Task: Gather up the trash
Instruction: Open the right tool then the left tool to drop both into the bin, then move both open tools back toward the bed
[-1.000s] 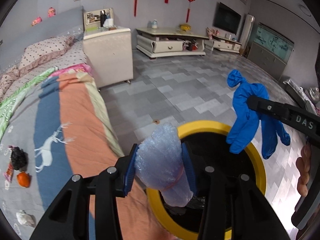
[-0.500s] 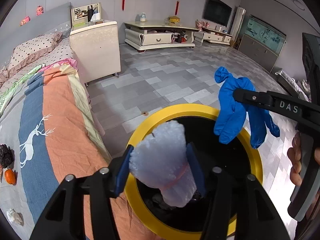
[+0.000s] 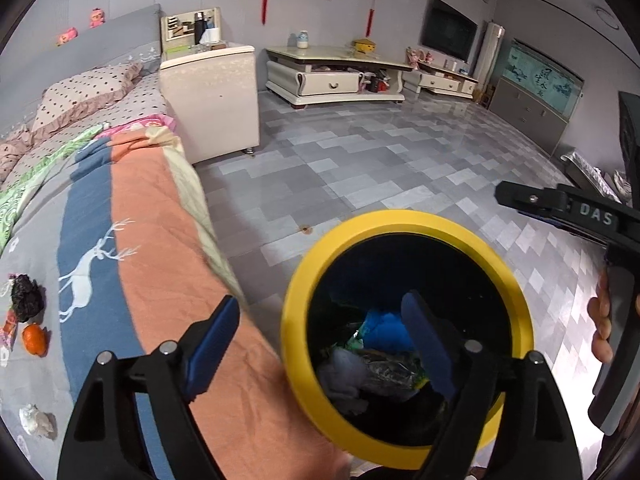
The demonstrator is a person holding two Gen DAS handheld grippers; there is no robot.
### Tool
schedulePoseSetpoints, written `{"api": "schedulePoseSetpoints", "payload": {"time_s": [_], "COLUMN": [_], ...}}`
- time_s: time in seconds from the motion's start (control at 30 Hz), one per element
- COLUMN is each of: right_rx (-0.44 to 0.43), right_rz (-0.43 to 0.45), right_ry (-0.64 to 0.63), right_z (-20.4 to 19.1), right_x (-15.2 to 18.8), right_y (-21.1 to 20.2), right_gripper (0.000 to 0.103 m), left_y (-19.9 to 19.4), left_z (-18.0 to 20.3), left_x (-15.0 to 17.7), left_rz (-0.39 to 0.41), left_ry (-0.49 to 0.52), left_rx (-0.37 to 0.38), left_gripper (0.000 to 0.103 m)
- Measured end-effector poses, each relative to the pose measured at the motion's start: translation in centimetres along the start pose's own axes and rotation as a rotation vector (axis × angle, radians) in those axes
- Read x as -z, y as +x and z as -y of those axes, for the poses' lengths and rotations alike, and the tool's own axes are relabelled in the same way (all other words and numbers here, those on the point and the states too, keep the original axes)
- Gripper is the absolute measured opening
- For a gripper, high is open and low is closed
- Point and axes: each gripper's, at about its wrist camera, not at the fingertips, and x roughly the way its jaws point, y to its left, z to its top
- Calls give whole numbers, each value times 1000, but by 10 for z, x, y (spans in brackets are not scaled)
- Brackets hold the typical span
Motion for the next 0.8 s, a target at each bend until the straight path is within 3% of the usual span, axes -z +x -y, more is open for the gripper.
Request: {"api": "schedulePoseSetpoints", "payload": {"time_s": [0.07, 0.43, 0.8], "right_rx": [-4, -31, -96], "right_rz": [4, 16, 18], "right_ry": [2, -51, -152], "right_z": [-3, -46, -127], "right_x": [0, -2, -2], "right_y": [-3, -21, -25], "right_gripper": [52, 56, 64], "left_y": [-5, -43, -73], "left_z": [-5, -50, -118], "left_x": [0, 3, 14], "left_rz": [6, 54, 85], "left_ry": [0, -41, -130], "left_rx": [-14, -102, -179], "left_gripper": [83, 89, 90]}}
